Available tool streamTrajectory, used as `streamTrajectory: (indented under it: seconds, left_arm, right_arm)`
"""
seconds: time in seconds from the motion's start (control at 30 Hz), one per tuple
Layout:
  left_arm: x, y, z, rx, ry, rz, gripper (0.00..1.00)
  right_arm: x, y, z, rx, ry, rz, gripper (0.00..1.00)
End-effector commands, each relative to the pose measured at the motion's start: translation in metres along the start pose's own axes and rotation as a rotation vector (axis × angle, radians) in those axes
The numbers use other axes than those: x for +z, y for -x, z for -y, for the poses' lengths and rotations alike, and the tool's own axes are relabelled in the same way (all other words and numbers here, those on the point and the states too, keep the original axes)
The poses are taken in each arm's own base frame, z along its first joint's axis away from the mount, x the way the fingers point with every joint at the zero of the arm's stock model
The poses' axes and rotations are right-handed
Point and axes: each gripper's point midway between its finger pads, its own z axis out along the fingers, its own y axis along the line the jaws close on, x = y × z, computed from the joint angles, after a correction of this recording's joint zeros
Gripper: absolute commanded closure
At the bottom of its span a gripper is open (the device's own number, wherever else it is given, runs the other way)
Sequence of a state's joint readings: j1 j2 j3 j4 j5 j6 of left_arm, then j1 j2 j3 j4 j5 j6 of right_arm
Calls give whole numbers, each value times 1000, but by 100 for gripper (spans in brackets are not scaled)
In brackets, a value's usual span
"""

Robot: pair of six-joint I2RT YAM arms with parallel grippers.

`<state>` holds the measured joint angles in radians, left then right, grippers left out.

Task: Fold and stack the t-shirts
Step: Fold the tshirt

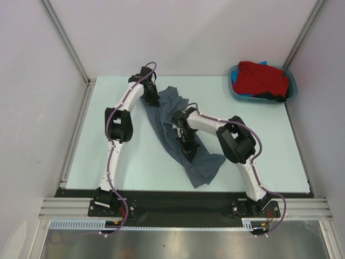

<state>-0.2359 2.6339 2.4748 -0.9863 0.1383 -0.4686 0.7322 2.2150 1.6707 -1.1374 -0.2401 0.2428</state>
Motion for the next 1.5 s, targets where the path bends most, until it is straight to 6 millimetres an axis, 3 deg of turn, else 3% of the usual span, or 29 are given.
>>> streamTrajectory:
  seconds: [0.0, 0.17, 0.4, 0.57, 0.7, 0.83, 0.9, 0.97, 1.07, 1.1, 1.13, 1.17, 1.23, 1.27, 1.33, 1.37, 1.4, 1.43, 1.47]
  left_arm:
    - [14, 43, 33, -41, -170, 145, 100]
    - [21, 53, 54, -60, -280, 168, 100]
    - [23, 63, 70, -55, -410, 183, 100]
    - [22, 60, 90, -52, -521, 158, 99]
    - [5, 64, 109, -19, -631, 163, 97]
    - [0, 59, 117, 0, -691, 134, 96]
    - [0, 53, 122, 5, -727, 107, 96]
    - [-6, 50, 123, 28, -740, 98, 96]
    - [-15, 55, 116, 64, -683, 137, 95]
    - [-41, 69, 120, 83, -690, 195, 95]
    - [-44, 70, 117, 82, -673, 208, 94]
    - [-52, 81, 113, 72, -631, 254, 92]
    - [-78, 91, 108, 58, -615, 294, 91]
    - [-84, 93, 105, 46, -598, 302, 90]
    - [-105, 100, 95, 35, -550, 335, 81]
    - [-111, 101, 91, 30, -530, 345, 76]
    - [-116, 103, 85, 47, -497, 365, 78]
    - [-133, 107, 85, 57, -490, 396, 78]
    - [-140, 108, 80, 60, -467, 402, 71]
  right_arm:
    - [41, 4, -45, -102, 116, -21, 100]
    - [40, 5, -78, -148, 192, -36, 100]
    - [24, 25, -119, -200, 259, 12, 100]
    - [22, 28, -134, -224, 279, 17, 100]
    - [16, 34, -142, -239, 308, 44, 100]
    - [15, 40, -151, -257, 333, 48, 100]
    - [6, 46, -159, -277, 346, 66, 100]
    - [7, 49, -153, -269, 302, 70, 100]
    - [-9, 54, -140, -250, 247, 112, 100]
    - [-8, 51, -130, -234, 219, 108, 100]
    - [-15, 59, -119, -217, 188, 152, 100]
    - [-37, 60, -115, -209, 178, 206, 100]
    - [-53, 64, -91, -158, 151, 245, 100]
    - [-63, 69, -78, -136, 113, 282, 100]
    - [-95, 74, -64, -107, 92, 367, 100]
    - [-108, 83, -46, -70, 64, 414, 100]
    - [-124, 86, -40, -53, 57, 457, 100]
    - [-133, 91, -28, -28, 31, 486, 99]
    - [-146, 100, -13, 6, 21, 528, 91]
